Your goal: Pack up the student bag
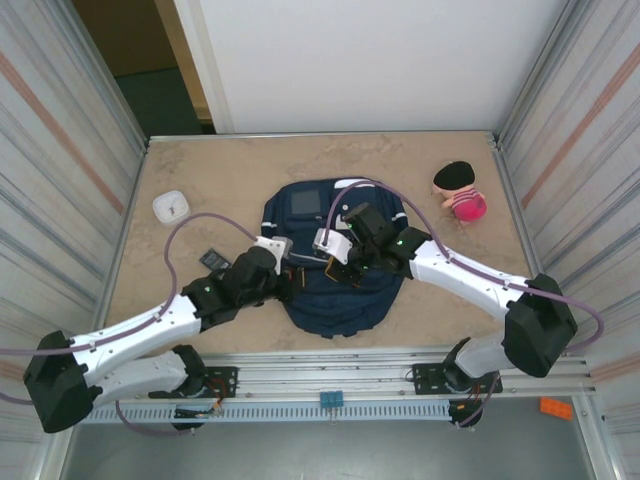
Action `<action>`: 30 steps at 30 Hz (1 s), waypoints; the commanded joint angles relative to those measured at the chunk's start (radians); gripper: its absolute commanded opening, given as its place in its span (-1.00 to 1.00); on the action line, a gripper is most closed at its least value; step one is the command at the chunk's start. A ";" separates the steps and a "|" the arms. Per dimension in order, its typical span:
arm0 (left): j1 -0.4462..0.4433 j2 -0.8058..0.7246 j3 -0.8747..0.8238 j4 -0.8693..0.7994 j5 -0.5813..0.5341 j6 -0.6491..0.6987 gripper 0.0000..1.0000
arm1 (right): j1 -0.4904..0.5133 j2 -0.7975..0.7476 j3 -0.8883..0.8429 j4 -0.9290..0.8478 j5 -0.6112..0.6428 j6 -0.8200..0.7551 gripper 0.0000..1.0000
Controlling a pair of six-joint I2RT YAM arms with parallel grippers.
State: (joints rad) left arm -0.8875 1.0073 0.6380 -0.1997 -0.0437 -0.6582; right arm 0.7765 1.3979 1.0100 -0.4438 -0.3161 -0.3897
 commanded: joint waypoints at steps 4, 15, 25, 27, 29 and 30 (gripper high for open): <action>0.218 -0.031 -0.025 -0.082 -0.002 -0.006 -1.00 | -0.062 -0.118 0.007 -0.079 -0.132 -0.180 -1.00; 0.429 0.121 0.090 -0.094 0.111 0.024 -0.34 | -0.117 -0.121 0.013 -0.012 -0.212 -0.050 -0.69; 0.650 0.016 0.156 -0.495 0.014 -0.130 0.59 | -0.115 -0.211 -0.029 0.138 -0.157 0.315 0.34; 0.704 0.074 0.168 -0.524 0.008 -0.142 0.63 | -0.097 -0.224 -0.058 0.197 -0.147 0.373 0.35; 0.722 0.145 0.200 -0.564 -0.023 -0.137 0.67 | -0.071 -0.219 -0.070 0.226 -0.127 0.396 0.36; 0.723 0.185 0.220 -0.577 -0.052 -0.136 0.68 | -0.050 -0.210 -0.069 0.231 -0.119 0.395 0.37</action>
State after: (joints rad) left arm -0.1753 1.1175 0.8127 -0.6582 -0.0292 -0.7685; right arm 0.6891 1.1847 0.9600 -0.2832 -0.4603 -0.0956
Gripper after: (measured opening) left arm 0.836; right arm 0.681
